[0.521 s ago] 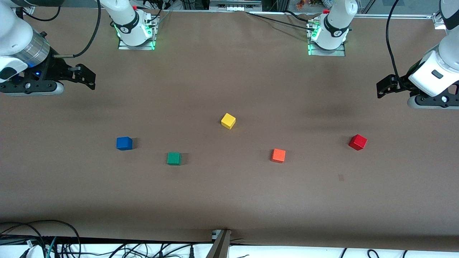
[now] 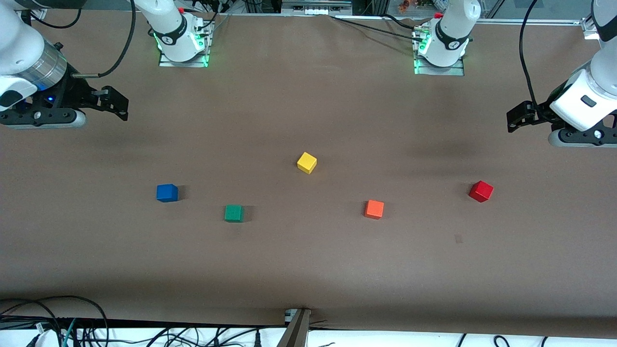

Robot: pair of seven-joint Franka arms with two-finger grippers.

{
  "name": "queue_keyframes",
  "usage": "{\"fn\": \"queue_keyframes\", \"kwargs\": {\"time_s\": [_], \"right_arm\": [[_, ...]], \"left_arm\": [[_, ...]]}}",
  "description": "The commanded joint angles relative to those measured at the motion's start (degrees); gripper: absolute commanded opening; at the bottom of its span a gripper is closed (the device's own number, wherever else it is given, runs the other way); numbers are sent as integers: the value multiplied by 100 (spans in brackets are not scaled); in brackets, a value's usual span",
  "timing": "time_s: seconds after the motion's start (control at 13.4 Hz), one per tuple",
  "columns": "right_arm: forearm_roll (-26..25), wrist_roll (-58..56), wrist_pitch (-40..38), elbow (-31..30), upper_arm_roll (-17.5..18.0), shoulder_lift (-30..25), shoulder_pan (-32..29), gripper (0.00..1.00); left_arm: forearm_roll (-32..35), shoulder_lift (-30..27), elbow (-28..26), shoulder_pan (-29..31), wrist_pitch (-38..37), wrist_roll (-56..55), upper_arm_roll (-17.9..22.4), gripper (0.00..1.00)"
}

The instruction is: Pass red block to right arm, stack on blue

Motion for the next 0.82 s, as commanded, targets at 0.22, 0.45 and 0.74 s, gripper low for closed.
{"fn": "queue_keyframes", "kwargs": {"time_s": [0.22, 0.45, 0.74], "right_arm": [[-43, 40, -76, 90, 7, -19, 56, 100], [-34, 40, -76, 90, -28, -10, 47, 100], [-43, 40, -76, 81, -28, -1, 47, 100]], "left_arm": [[-3, 683, 144, 276, -146, 153, 44, 100], [-3, 1254, 39, 444, 229, 575, 44, 100], [189, 1518, -1137, 532, 1943, 1733, 44, 100]]}}
